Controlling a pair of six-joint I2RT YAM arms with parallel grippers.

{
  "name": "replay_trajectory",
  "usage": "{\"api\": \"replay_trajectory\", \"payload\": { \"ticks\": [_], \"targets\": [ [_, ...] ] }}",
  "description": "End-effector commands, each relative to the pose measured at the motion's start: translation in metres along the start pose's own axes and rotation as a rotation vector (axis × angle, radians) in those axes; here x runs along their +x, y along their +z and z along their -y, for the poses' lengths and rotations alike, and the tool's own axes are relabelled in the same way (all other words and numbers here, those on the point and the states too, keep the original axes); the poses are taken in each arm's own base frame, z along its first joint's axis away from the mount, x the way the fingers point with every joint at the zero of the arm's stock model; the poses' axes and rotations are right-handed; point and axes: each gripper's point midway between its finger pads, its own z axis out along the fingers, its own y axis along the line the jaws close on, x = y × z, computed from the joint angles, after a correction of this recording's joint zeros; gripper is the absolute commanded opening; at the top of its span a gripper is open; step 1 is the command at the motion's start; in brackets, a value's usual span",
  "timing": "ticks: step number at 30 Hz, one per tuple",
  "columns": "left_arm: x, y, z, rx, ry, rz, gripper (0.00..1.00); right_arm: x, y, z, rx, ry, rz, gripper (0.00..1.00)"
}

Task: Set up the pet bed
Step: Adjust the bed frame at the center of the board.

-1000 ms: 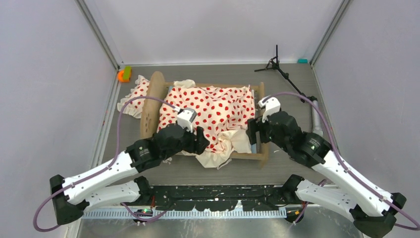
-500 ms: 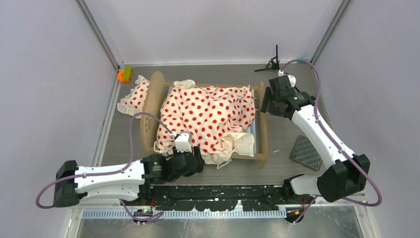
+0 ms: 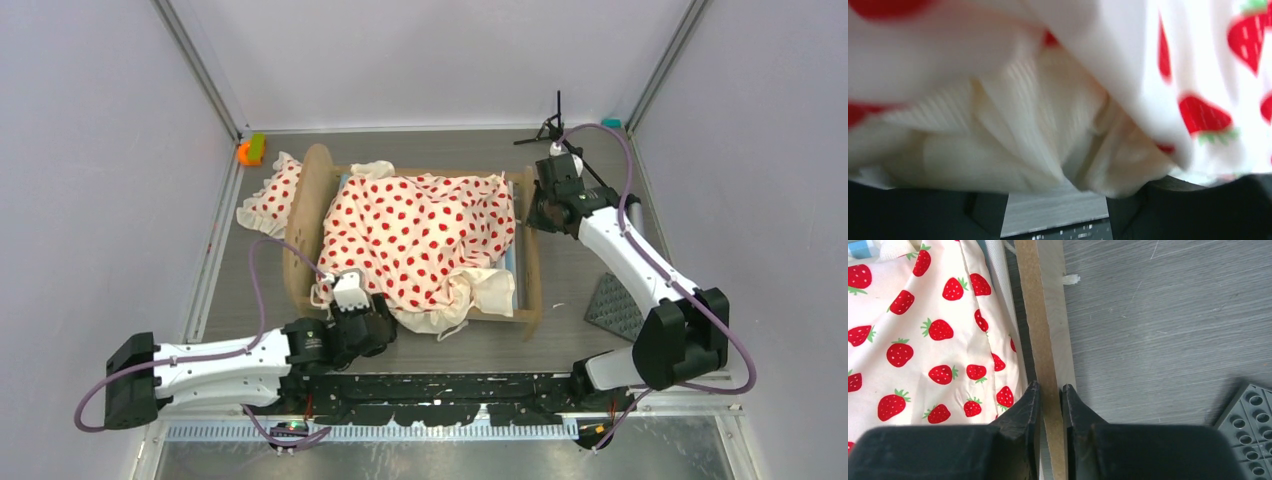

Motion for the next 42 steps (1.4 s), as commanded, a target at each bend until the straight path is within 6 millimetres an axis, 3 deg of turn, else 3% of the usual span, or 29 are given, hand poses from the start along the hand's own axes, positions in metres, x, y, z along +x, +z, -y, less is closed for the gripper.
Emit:
{"api": "replay_trajectory", "payload": {
  "ticks": [1, 5, 20, 26, 27, 30, 32, 35, 38, 42],
  "targets": [
    [-0.038, 0.012, 0.009, 0.007, -0.036, 0.086, 0.64, 0.007, -0.005, 0.003, -0.018, 0.097, 0.029, 0.13],
    [-0.054, 0.033, 0.012, 0.005, -0.033, 0.055, 0.64, 0.019, -0.013, 0.009, -0.029, 0.155, 0.041, 0.01],
    [-0.127, 0.095, 0.047, 0.035, 0.036, 0.039, 0.65, 0.067, -0.067, 0.0, -0.163, 0.234, 0.036, 0.0],
    [-0.154, 0.135, 0.069, 0.07, 0.072, 0.007, 0.64, 0.088, -0.078, -0.024, -0.237, 0.143, -0.003, 0.01],
    [-0.16, 0.14, 0.072, 0.071, 0.077, 0.004, 0.64, 0.09, -0.078, -0.025, -0.234, 0.124, -0.002, 0.03],
    [-0.175, 0.151, 0.073, 0.063, 0.065, 0.012, 0.64, 0.087, -0.085, -0.016, -0.195, 0.087, 0.025, 0.24],
    [-0.182, 0.156, 0.064, 0.046, 0.039, 0.024, 0.64, 0.077, -0.096, -0.005, -0.162, 0.065, 0.075, 0.41],
    [-0.194, 0.16, 0.049, 0.029, -0.01, 0.038, 0.65, 0.056, -0.114, 0.011, -0.105, 0.016, 0.157, 0.56],
    [-0.207, 0.159, 0.044, 0.029, -0.025, 0.053, 0.66, 0.033, -0.128, 0.016, -0.066, -0.031, 0.219, 0.6],
    [-0.211, 0.144, 0.047, 0.045, 0.019, 0.041, 0.66, 0.019, -0.129, -0.002, -0.108, -0.11, 0.221, 0.6]
  ]
}}
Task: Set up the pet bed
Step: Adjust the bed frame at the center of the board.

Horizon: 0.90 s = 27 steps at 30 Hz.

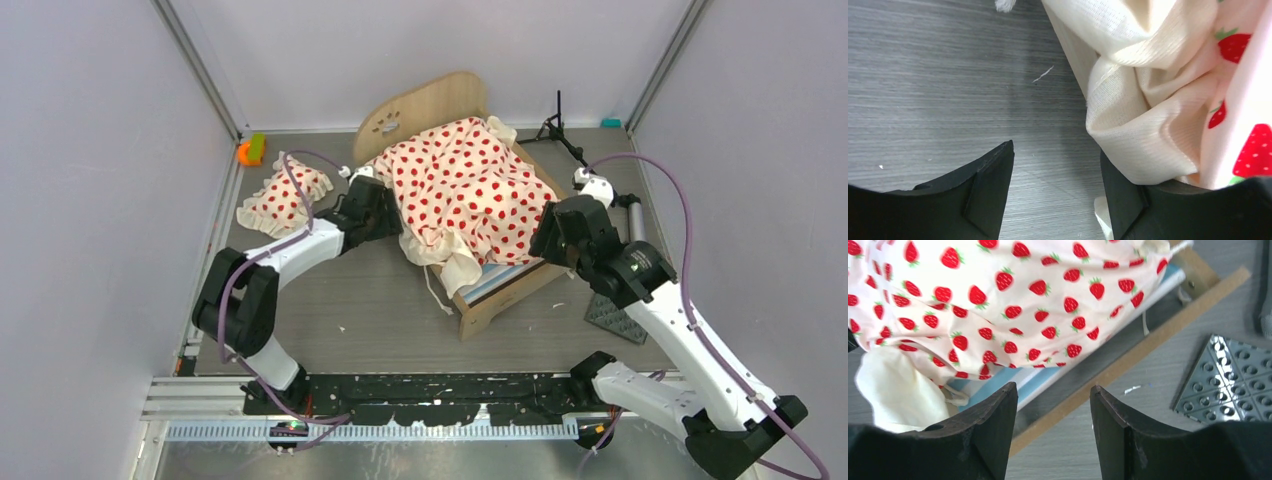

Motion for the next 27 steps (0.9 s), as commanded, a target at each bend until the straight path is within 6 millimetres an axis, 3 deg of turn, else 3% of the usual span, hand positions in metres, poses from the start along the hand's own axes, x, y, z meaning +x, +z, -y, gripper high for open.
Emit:
{"api": "replay_trajectory", "payload": {
  "ticks": [1, 7, 13, 17, 21, 24, 27],
  "targets": [
    [-0.046, -0.031, 0.034, 0.138, 0.019, 0.109, 0.66, -0.021, 0.0, -0.013, -0.031, -0.123, 0.019, 0.6],
    [-0.043, -0.092, 0.03, 0.191, 0.017, 0.133, 0.62, -0.037, -0.013, -0.042, -0.17, -0.165, 0.035, 0.54],
    [-0.03, -0.186, 0.079, 0.383, 0.273, 0.187, 0.65, -0.04, -0.027, -0.056, -0.248, -0.12, 0.009, 0.54],
    [-0.019, -0.214, 0.108, 0.456, 0.408, 0.194, 0.76, -0.035, -0.029, -0.063, -0.27, -0.084, -0.037, 0.54],
    [-0.017, -0.22, 0.138, 0.496, 0.452, 0.182, 0.8, -0.042, -0.034, -0.066, -0.267, -0.054, -0.035, 0.54],
    [-0.02, -0.199, 0.14, 0.409, 0.461, 0.155, 0.82, -0.052, -0.031, -0.063, -0.232, -0.059, -0.003, 0.54],
    [-0.011, -0.164, 0.147, 0.341, 0.475, 0.095, 0.83, -0.067, -0.024, -0.061, -0.197, -0.052, 0.04, 0.54]
  ]
}}
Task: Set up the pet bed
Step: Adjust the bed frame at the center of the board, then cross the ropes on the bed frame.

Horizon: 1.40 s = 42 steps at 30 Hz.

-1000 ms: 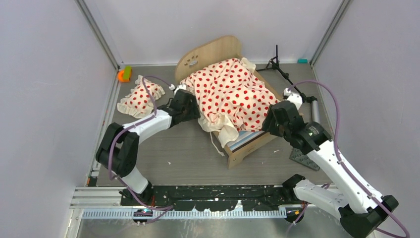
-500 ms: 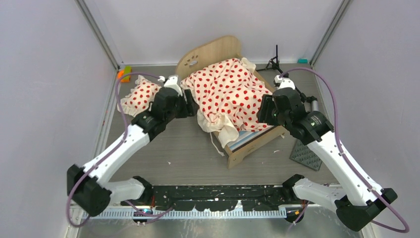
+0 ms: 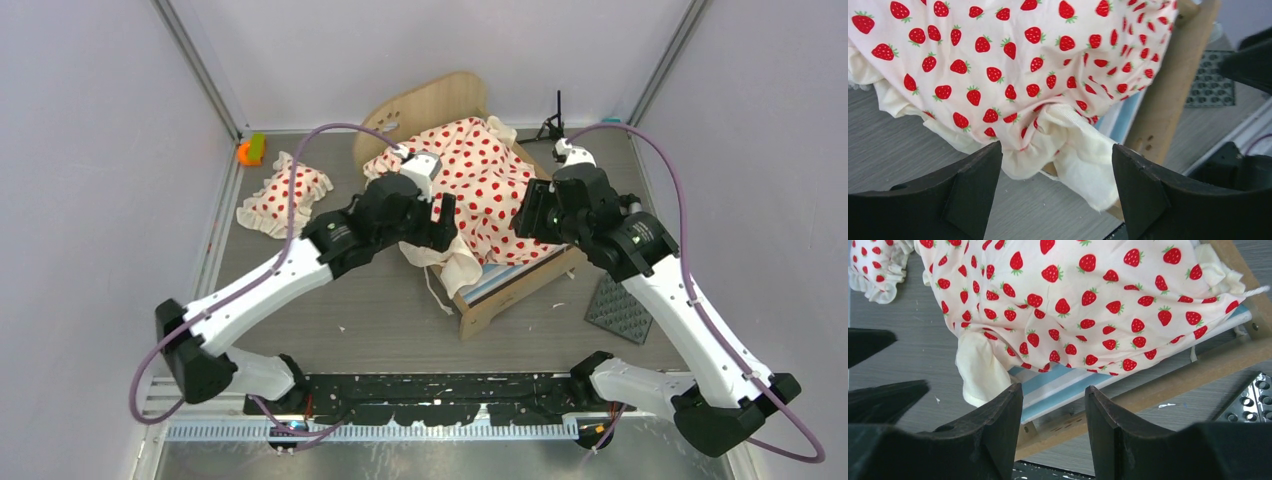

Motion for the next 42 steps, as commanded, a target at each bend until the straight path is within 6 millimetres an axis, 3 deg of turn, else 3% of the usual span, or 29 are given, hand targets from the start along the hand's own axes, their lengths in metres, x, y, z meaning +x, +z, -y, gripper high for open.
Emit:
{"api": "replay_trajectory", "payload": {
  "ticks": [1, 6, 9, 13, 15, 16, 18, 20, 23, 27, 33, 38, 42],
  "targets": [
    [0.013, 0.035, -0.013, -0.111, 0.029, -0.092, 0.83, -0.035, 0.001, 0.001, 0.025, 0.03, 0.105, 0.54],
    [0.011, 0.067, -0.019, -0.176, 0.093, -0.152, 0.85, -0.051, 0.03, 0.016, 0.022, 0.113, 0.098, 0.54],
    [-0.003, 0.073, -0.013, -0.173, 0.1, -0.183, 0.86, -0.061, 0.038, 0.006, -0.075, 0.197, 0.101, 0.52],
    [-0.055, 0.057, 0.003, -0.154, 0.064, -0.118, 0.87, -0.066, 0.04, 0.003, -0.079, 0.156, 0.072, 0.52],
    [-0.081, 0.043, 0.0, -0.178, 0.044, -0.094, 0.89, -0.07, 0.034, -0.002, -0.088, 0.137, 0.045, 0.53],
    [-0.092, 0.034, -0.006, -0.181, -0.034, -0.062, 0.96, -0.07, 0.031, -0.004, -0.093, 0.141, 0.033, 0.53],
    [-0.093, 0.029, -0.014, -0.134, -0.193, -0.053, 0.99, -0.074, 0.025, -0.006, -0.091, 0.178, 0.036, 0.53],
    [-0.096, 0.021, -0.012, -0.089, -0.164, -0.077, 1.0, -0.085, 0.018, -0.006, -0.098, 0.201, 0.102, 0.52],
    [-0.091, 0.019, 0.001, -0.015, -0.07, -0.196, 1.0, -0.095, 0.014, -0.002, -0.101, 0.172, 0.205, 0.52],
    [-0.087, 0.013, 0.012, 0.017, -0.091, -0.292, 1.0, -0.098, 0.021, 0.014, -0.03, 0.142, 0.247, 0.51],
    [-0.087, 0.011, 0.021, 0.074, -0.2, -0.309, 1.0, -0.083, 0.036, 0.034, 0.07, 0.127, 0.206, 0.51],
    [-0.049, -0.003, 0.028, 0.112, -0.206, -0.464, 0.94, -0.051, 0.045, 0.05, 0.119, 0.133, 0.147, 0.51],
    [-0.025, -0.014, 0.035, 0.091, -0.247, -0.543, 0.95, -0.038, 0.043, 0.059, 0.157, 0.141, 0.109, 0.52]
  ]
}}
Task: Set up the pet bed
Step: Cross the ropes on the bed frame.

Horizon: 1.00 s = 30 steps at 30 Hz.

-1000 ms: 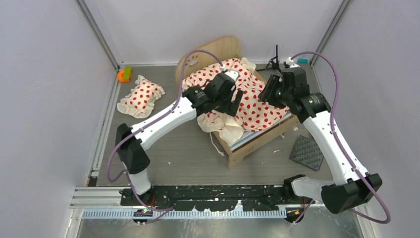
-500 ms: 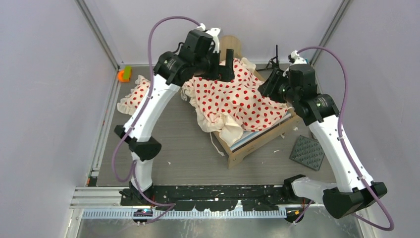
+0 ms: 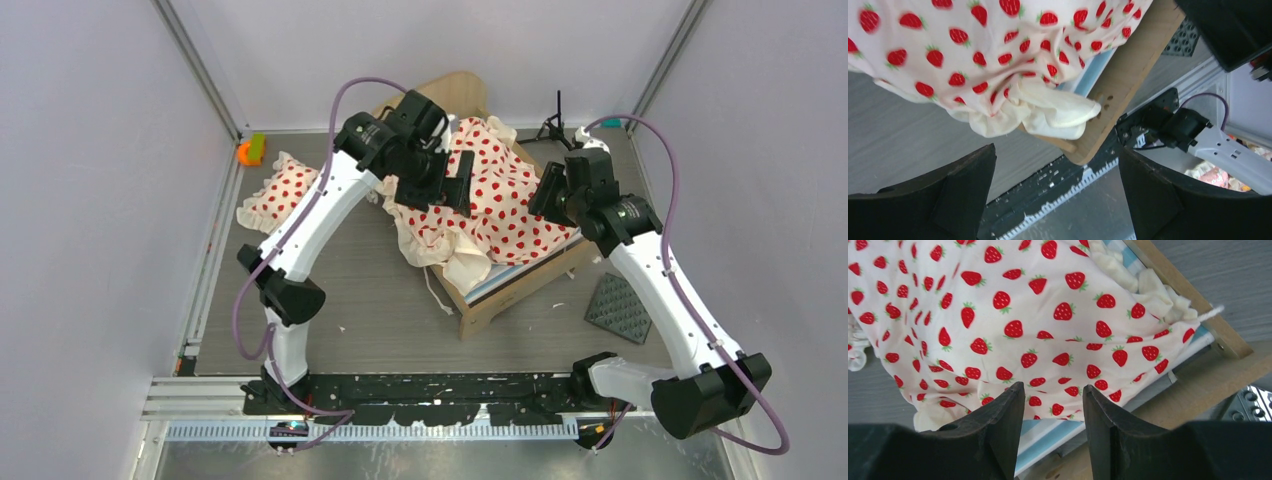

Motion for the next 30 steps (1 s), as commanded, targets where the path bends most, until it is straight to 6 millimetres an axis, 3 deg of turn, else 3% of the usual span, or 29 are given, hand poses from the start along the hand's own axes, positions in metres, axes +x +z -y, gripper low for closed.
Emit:
{"api": "replay_trajectory", "payload": {
  "ticks": [1, 7, 11, 24, 30],
  "targets": [
    [0.033, -0.022, 0.018, 0.053, -0.055, -0.075, 0.95, -0.006, -0.013, 0.007, 0.025, 0.004, 0.043, 0.51],
    [0.032, -0.004, 0.033, 0.018, -0.182, -0.061, 0.96, 0.005, -0.013, 0.016, 0.05, 0.012, 0.031, 0.51],
    [0.038, 0.017, 0.023, -0.074, -0.26, -0.118, 0.93, 0.008, -0.013, 0.019, 0.058, 0.025, 0.039, 0.5],
    [0.067, 0.054, 0.007, -0.184, -0.329, -0.318, 0.81, -0.002, -0.018, 0.019, 0.054, 0.008, 0.082, 0.5],
    [0.076, 0.065, 0.0, -0.21, -0.324, -0.356, 0.64, 0.0, -0.017, 0.018, 0.043, -0.008, 0.075, 0.5]
  ]
}}
